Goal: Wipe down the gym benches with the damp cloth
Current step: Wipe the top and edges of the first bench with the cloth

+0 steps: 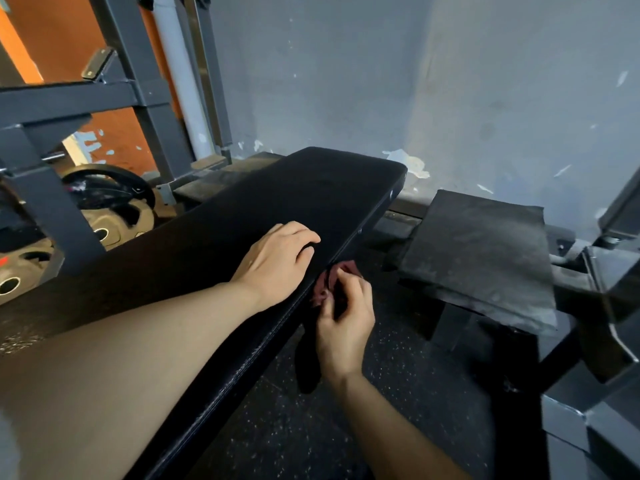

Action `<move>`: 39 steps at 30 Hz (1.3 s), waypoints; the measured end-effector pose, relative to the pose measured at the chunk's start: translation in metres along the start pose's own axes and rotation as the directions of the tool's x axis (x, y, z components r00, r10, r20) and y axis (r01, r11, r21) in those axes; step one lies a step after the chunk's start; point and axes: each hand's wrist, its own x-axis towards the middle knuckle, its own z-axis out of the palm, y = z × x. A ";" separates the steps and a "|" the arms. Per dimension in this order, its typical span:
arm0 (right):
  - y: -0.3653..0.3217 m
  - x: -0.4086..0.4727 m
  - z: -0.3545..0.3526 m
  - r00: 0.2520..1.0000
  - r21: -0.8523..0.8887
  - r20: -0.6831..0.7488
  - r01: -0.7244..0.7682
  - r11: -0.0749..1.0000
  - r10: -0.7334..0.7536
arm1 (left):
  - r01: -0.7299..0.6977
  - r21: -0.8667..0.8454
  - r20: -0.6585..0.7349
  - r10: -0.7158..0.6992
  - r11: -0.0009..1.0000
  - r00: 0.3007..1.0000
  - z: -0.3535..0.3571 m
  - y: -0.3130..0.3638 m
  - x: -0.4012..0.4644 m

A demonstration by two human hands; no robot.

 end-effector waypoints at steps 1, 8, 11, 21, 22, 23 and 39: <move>0.001 0.002 0.000 1.000 0.005 -0.017 0.007 1.000 -0.007 | -0.001 0.004 -0.002 0.001 1.000 1.000 0.001 0.001 0.005; 0.004 -0.030 -0.001 0.990 -0.025 0.068 0.127 0.992 -0.125 | -0.025 0.023 0.029 0.025 0.999 0.999 0.009 0.003 0.030; 0.016 -0.009 -0.004 0.982 -0.029 0.096 0.165 0.986 -0.162 | -0.022 0.031 0.039 0.021 0.999 0.999 0.018 0.001 0.036; 0.021 0.017 0.000 0.996 -0.004 0.006 0.091 0.996 -0.091 | -0.077 0.090 0.130 0.065 0.993 0.989 0.023 -0.001 0.037; 0.024 0.037 0.002 0.999 -0.012 -0.012 0.041 0.999 -0.041 | -0.076 0.086 0.128 0.065 0.993 0.990 0.023 -0.001 0.037; 0.026 0.055 0.001 1.000 -0.019 -0.021 -0.007 1.000 0.006 | -0.077 0.086 0.128 0.066 0.993 0.990 0.023 -0.001 0.037; 0.040 0.120 0.000 0.986 0.105 -0.070 -0.147 0.984 0.154 | -0.154 0.117 0.299 0.113 0.981 0.947 0.030 -0.007 0.046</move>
